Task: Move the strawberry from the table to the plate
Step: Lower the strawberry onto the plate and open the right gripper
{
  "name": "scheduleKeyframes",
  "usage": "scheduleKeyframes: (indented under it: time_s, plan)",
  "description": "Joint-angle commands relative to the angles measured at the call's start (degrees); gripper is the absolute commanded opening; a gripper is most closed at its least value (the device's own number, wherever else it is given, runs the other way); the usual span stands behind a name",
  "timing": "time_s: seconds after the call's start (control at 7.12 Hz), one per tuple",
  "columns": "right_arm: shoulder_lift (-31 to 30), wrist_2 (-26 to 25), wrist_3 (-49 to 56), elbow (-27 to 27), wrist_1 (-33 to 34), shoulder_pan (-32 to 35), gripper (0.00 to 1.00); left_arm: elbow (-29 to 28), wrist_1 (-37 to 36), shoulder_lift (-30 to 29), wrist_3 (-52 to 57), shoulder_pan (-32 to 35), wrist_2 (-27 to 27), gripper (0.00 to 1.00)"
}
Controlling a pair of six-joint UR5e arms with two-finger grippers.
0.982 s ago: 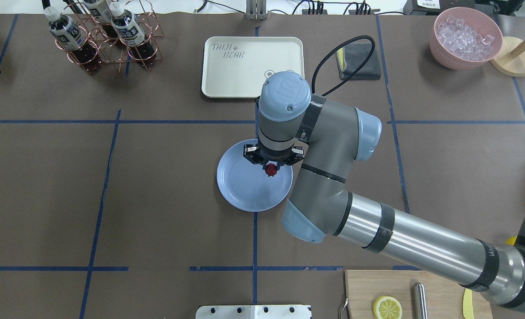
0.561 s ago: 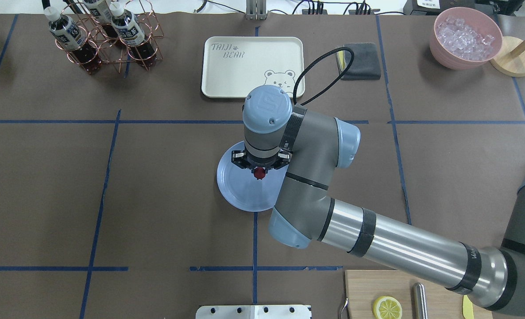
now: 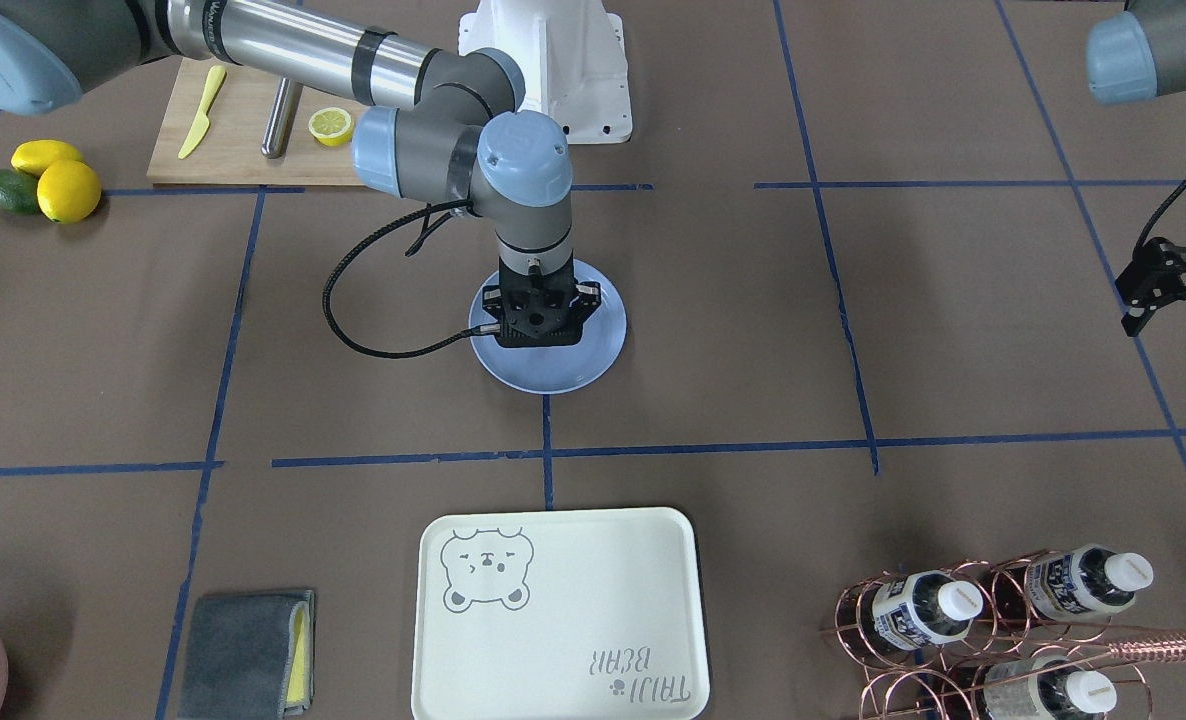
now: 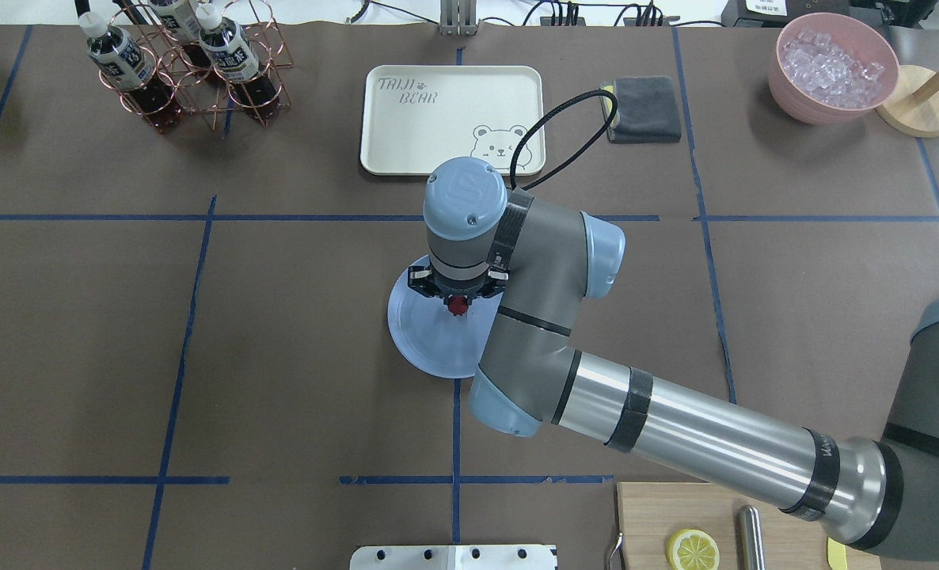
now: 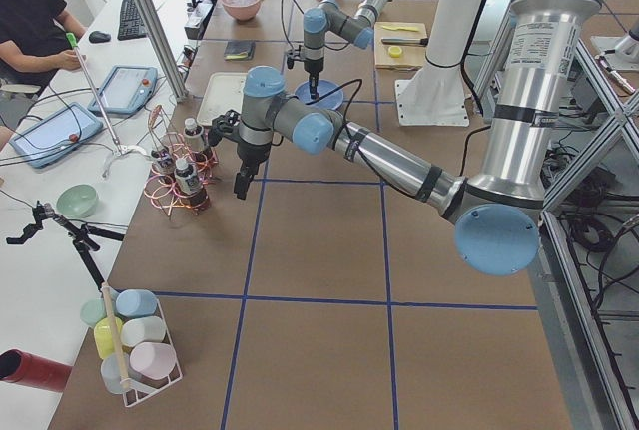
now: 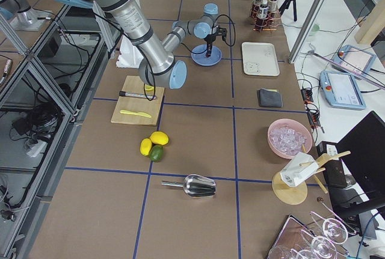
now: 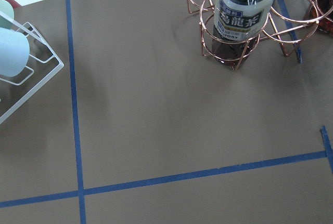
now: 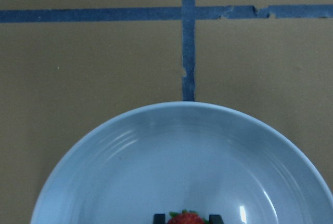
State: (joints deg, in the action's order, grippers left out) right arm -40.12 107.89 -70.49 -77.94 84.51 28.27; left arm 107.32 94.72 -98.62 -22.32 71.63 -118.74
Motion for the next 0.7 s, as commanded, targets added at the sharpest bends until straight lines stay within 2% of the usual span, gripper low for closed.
scheduleKeyframes:
  time_s: [0.0, 0.28, 0.42, 0.56]
  plan:
    - [0.13, -0.05, -0.52, 0.16, -1.27, -0.06, 0.99, -0.09, 0.03, 0.01, 0.0, -0.09, 0.0, 1.0]
    - [1.7, 0.74, -2.28, -0.88, -1.63, 1.25, 1.0, -0.53, 0.11, -0.08, 0.0, -0.09, 0.0, 1.0]
    - [1.62, 2.13, -2.46, -4.29, 0.11, 3.35, 1.0, -0.53, 0.12, -0.08, 0.0, -0.09, 0.0, 1.0]
    - [1.1, 2.41, -2.63, -11.89, 7.26, 6.59, 1.0, -0.53, 0.12, -0.08, 0.0, 0.0, 0.0, 1.0]
